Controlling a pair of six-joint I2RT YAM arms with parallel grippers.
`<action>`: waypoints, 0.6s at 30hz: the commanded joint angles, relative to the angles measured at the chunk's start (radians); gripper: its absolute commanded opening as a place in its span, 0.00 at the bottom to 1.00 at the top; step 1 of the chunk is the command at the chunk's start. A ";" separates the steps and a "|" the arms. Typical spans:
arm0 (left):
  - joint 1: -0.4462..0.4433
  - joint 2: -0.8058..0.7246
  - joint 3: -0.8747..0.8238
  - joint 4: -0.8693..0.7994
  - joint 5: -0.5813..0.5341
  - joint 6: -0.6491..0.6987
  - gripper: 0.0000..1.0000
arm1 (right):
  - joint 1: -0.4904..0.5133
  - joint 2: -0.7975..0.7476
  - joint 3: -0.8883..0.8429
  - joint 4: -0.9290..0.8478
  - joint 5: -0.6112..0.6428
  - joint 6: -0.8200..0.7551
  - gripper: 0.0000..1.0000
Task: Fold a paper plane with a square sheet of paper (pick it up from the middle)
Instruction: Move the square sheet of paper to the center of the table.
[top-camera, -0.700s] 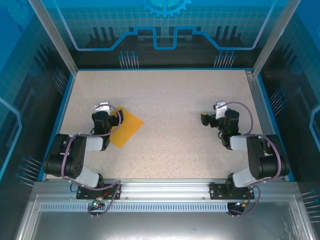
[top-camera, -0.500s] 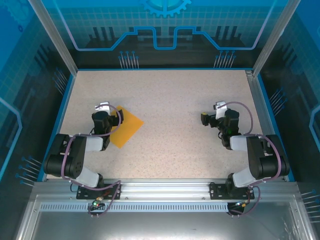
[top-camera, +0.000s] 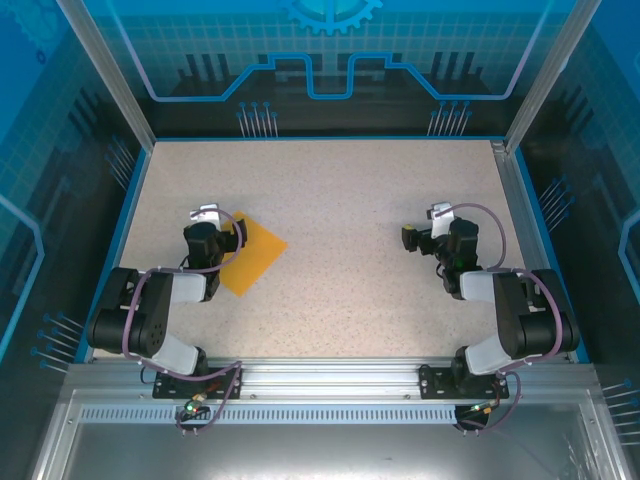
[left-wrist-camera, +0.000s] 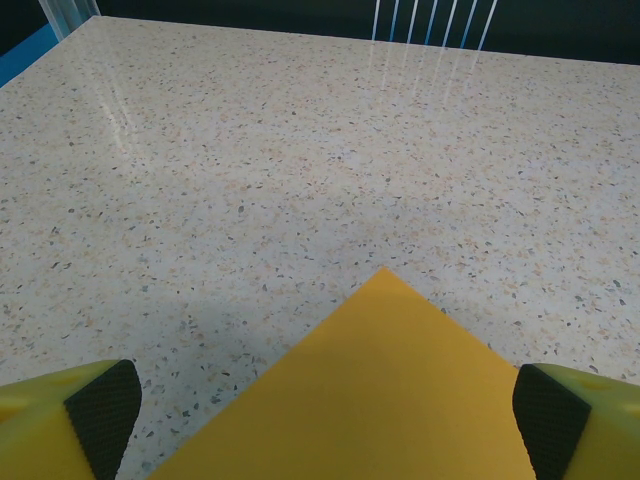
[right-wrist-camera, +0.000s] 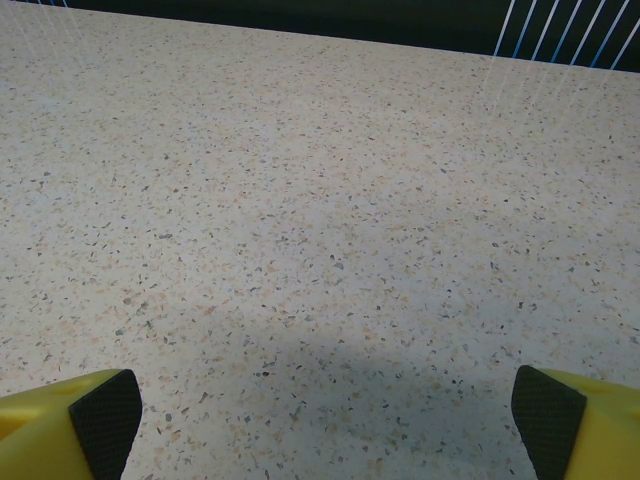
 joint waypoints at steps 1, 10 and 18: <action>0.006 -0.001 -0.007 0.032 0.013 0.006 0.99 | -0.010 0.003 0.017 0.001 -0.005 -0.013 0.99; 0.006 -0.001 -0.007 0.032 0.014 0.007 0.99 | -0.009 0.003 0.018 0.001 -0.004 -0.013 0.99; 0.006 -0.007 -0.013 0.036 0.014 0.008 0.99 | -0.009 0.003 0.017 0.001 -0.005 -0.013 0.99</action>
